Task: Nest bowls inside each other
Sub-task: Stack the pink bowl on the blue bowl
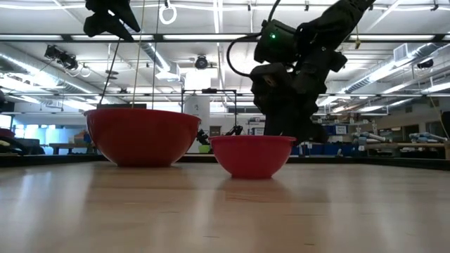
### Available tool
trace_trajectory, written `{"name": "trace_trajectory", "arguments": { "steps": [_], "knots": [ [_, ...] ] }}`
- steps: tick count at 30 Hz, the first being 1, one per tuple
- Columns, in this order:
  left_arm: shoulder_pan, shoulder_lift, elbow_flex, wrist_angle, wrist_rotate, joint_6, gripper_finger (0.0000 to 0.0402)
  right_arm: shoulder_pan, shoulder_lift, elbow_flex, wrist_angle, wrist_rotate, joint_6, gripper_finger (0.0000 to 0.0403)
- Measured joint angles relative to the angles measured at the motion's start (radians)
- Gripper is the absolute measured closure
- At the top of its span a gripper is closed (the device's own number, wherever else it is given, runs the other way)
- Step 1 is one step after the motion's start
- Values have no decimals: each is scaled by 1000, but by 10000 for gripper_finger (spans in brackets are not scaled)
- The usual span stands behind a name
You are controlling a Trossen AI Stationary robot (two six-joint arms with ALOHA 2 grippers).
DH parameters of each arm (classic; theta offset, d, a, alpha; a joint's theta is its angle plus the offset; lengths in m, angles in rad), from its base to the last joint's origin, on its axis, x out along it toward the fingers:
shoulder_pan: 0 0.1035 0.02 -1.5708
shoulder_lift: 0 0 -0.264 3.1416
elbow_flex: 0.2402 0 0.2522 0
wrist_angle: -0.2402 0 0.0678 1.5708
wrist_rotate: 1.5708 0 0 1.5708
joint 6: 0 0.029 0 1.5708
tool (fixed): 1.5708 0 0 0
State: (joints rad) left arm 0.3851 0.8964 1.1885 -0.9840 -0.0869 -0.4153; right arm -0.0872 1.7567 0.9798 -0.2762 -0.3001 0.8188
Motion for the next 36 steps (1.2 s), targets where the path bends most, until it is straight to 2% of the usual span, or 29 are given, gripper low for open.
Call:
{"name": "trace_trajectory", "arguments": {
  "steps": [3, 5, 7, 9, 14, 19, 23, 28, 32, 36],
  "knots": [
    [0, 0, 0, 0, -4, -8, 221, 0, 10, 0, 6, -29, -7, 264],
    [3, 0, 0, 1, -14, -8, 221, -2, 9, 0, 35, -41, -26, 304],
    [10, 0, 0, 3, -28, -11, 221, -13, 4, 8, 62, -64, -36, 362],
    [20, 0, 0, 4, -36, -16, 221, -25, 4, 40, 93, -89, -57, 382],
    [42, 0, 0, 12, -43, -44, 221, -59, 10, 210, 120, -85, -150, 381],
    [45, 0, 0, 27, -43, -74, 221, -119, 63, 427, 137, 63, -269, 381],
    [43, 0, 0, 33, -43, -90, 221, -189, 194, 604, 126, 148, -323, 381],
    [43, 0, 0, 30, -43, -98, 221, -249, 410, 861, 100, 138, -333, 379],
    [43, 0, 0, 19, -43, -102, 221, -259, 547, 1043, -74, 118, -327, 361],
    [43, 0, 0, -1, -43, -120, 221, -253, 624, 1145, -197, 106, -349, 359]
  ]
}}
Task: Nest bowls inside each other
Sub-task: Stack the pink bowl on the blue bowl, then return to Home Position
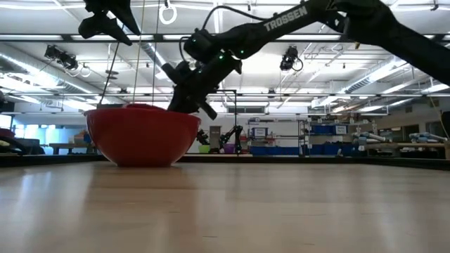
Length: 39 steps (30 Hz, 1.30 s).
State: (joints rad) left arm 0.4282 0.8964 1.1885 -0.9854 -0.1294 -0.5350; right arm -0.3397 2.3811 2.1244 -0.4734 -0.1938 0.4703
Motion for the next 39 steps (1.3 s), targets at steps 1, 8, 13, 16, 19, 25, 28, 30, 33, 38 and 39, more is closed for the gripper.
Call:
{"name": "trace_trajectory", "arguments": {
  "steps": [1, 8, 13, 16, 19, 25, 28, 30, 33, 38, 39],
  "knots": [
    [0, 0, 0, 0, 0, -1, 221, 1, 12, 12, -16, -10, 0, 358],
    [0, 0, 0, -1, -1, -2, 221, 2, 16, 21, -32, -6, -5, 309],
    [0, 0, 0, -7, -1, -2, 221, -5, -9, 22, -35, 5, 45, 247],
    [-6, 0, 0, -54, -2, -14, 221, -11, -43, 21, -108, 18, 63, 223],
    [-38, -4, 0, -92, -22, -16, 221, -11, -100, 21, -195, 60, -10, 217],
    [-131, -20, 0, -94, -126, -41, 221, 20, -176, 22, -321, 80, -160, 232],
    [-188, -23, -26, -38, -139, -51, 221, 45, -195, 20, -401, 86, -177, 245],
    [-241, -30, -75, 46, -140, -53, 221, 66, -221, 19, -428, 89, -192, 253],
    [-334, -66, -189, 342, -148, -49, 226, 98, -289, 20, -460, 80, -202, 266],
    [-451, -150, -374, 824, -158, 42, 259, 135, -455, -41, -486, 93, -227, 307],
    [-467, -160, -403, 866, -161, 58, 267, 138, -494, -67, -482, 94, -227, 318]
  ]
}}
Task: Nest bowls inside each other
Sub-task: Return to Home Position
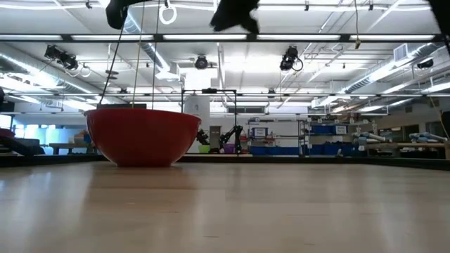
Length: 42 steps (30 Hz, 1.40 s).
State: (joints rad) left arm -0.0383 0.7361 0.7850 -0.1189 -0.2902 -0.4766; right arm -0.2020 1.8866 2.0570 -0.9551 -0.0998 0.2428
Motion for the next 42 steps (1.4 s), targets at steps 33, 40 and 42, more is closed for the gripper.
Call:
{"name": "trace_trajectory", "arguments": {
  "steps": [33, 40, 42],
  "knots": [
    [-21, -159, -469, 442, 94, 438, 400, 235, -1356, -1669, 1164, 165, 128, 398],
    [-22, -343, -606, 468, 41, 416, 400, 226, -1531, -1721, 1000, 155, 44, 398],
    [-22, -386, -632, 466, 29, 415, 400, 225, -1564, -1747, 1025, 155, 43, 398]
  ]
}}
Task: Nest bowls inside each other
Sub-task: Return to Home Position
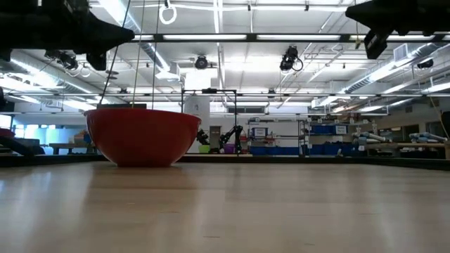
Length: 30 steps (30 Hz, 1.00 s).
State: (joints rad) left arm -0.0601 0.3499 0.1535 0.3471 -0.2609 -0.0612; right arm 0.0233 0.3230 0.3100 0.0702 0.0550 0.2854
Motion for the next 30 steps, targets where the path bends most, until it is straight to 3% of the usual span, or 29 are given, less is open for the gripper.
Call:
{"name": "trace_trajectory", "arguments": {
  "steps": [10, 18, 24, 30],
  "knots": [
    [-1, -131, -94, 1, -2, 14, 400, 1, -136, -162, 33, -3, 54, 398],
    [-1, -175, -145, 30, -8, 24, 401, 1, -240, -293, 197, -4, 57, 398],
    [-1, -175, -145, 7, -6, 33, 401, 1, -304, -304, 111, -23, 63, 398],
    [-1, -174, -145, -30, 111, -48, 401, 1, -309, -304, 82, -33, 79, 392]
  ]
}}
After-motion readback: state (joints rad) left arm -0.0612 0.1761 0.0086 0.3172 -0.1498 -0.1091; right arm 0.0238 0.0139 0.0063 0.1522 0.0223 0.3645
